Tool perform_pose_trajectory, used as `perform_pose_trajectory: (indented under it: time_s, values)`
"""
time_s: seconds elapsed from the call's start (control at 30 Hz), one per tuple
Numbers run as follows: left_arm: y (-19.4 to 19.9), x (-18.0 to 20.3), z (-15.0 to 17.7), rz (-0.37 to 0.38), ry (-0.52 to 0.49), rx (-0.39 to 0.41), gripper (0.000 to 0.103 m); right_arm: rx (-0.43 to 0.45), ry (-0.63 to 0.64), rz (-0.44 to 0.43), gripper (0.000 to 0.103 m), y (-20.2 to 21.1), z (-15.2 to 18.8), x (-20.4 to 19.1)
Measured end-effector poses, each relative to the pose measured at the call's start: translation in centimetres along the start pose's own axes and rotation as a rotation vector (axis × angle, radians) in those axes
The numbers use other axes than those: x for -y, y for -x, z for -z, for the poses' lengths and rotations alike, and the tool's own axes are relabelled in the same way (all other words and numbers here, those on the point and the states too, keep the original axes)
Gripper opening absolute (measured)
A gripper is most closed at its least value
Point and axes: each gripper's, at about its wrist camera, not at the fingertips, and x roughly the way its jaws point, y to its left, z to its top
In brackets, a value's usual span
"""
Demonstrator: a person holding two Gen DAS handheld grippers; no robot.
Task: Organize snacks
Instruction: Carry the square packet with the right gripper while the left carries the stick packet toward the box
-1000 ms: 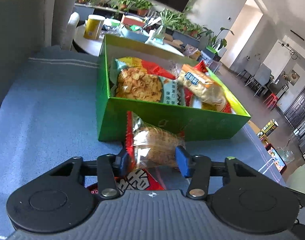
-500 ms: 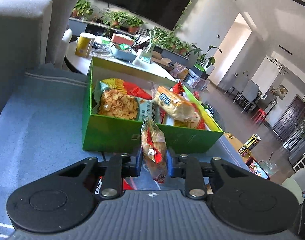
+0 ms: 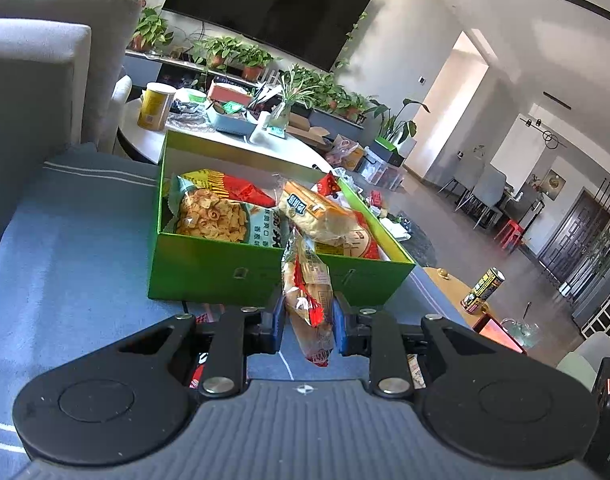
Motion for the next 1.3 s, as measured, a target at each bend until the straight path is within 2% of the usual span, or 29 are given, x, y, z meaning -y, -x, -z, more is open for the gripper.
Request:
perform_pose_trajectory:
  time_s: [0.63,1.0,1.3]
  values:
    - [-0.2,-0.5,1.0,-0.045,0.039,-0.004,0.022,0.007,0.026,0.058,0.103,0.5,-0.5,0.1]
    - [-0.1,0.2,1.5,-0.059,0.039,-0.006,0.022,-0.042,0.026,0.059,0.103,0.5,-0.1,0.0]
    - [-0.2,0.8,1.3,-0.082,0.028,-0.010,0.022,-0.065,0.016,0.097,0.103,0.8,-0.1,0.3]
